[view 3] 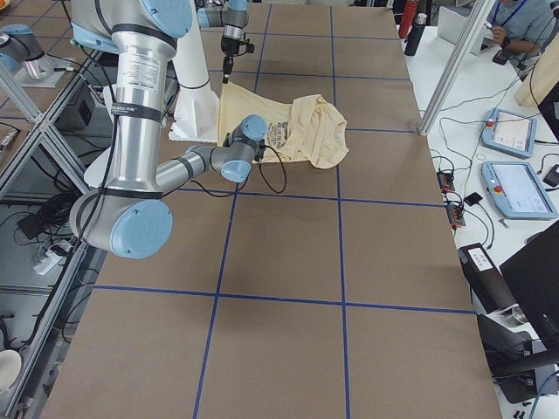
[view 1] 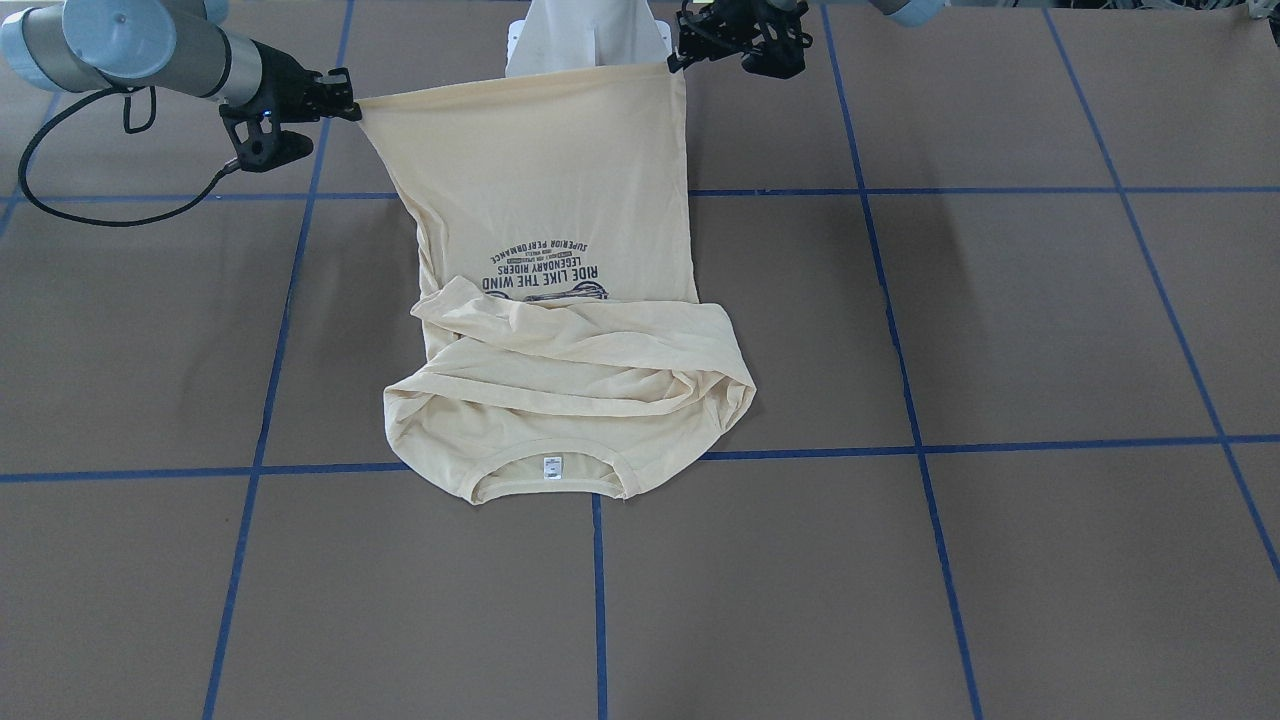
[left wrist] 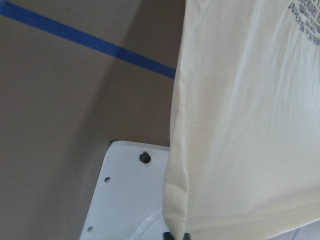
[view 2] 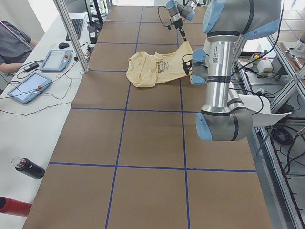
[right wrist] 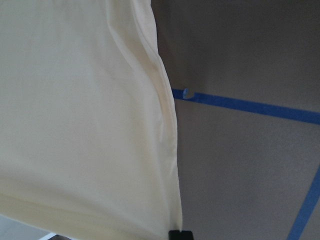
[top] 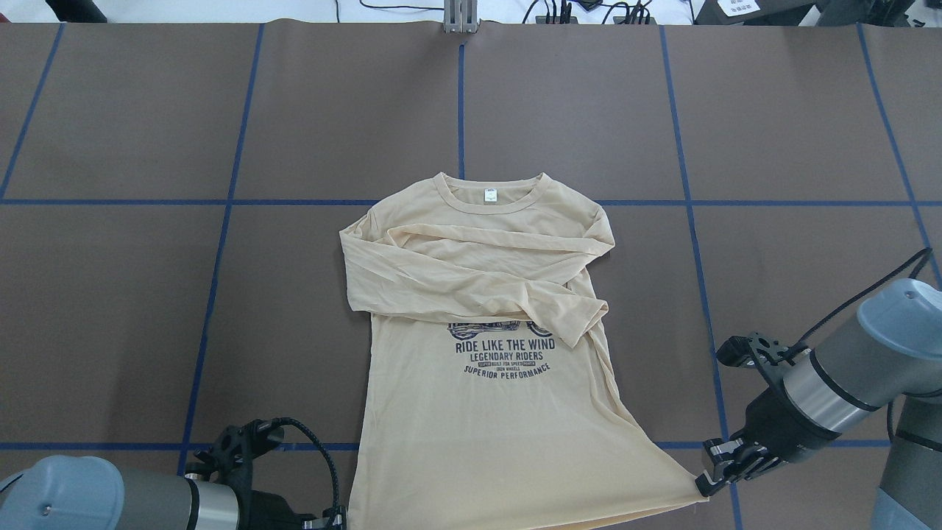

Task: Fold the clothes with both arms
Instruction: 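Lift both hem corners with both grippers, pulling them toward the robot, then carry both hem corners up and over toward the collar with both grippers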

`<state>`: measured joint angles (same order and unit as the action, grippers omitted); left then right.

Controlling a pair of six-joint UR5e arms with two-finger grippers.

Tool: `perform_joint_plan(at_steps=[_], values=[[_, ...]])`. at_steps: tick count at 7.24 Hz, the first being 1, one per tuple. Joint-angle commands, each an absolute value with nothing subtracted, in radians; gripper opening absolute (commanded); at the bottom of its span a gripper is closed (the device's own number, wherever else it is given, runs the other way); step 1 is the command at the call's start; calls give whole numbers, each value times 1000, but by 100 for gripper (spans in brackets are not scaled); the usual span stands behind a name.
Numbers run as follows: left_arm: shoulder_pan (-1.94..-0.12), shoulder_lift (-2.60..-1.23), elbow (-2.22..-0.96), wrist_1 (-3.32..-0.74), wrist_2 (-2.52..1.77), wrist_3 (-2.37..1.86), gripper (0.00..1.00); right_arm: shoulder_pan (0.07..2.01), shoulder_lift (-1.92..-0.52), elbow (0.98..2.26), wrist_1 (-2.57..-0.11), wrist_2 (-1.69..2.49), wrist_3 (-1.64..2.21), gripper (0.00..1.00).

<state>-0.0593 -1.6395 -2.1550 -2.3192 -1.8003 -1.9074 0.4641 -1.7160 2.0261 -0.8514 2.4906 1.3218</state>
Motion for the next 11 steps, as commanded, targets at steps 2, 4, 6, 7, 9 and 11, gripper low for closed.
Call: perform_joint_plan(at_steps=[2,4,6,7,9,11], values=[[-113,-1637,-2189,-2318,-1865,-1907,0,518,-1633,2010,-853,2497,1361,0],[-202,-1641,-2184,-2318,-1868,-1890,0,650,-1585,2003,-853,2502,1361,0],[-329,-1661,-2175,-2318,-1884,-1887,0,769,-1517,1976,-856,2499,1359,0],[-404,-1699,-2140,-2318,-1937,-1887,0,817,-1465,1948,-857,2497,1359,0],[-521,-1794,-2045,-2316,-1977,-1850,0,891,-1376,1883,-861,2493,1359,0],[-628,-1862,-1976,-2313,-1997,-1806,0,928,-1303,1788,-861,2487,1350,0]])
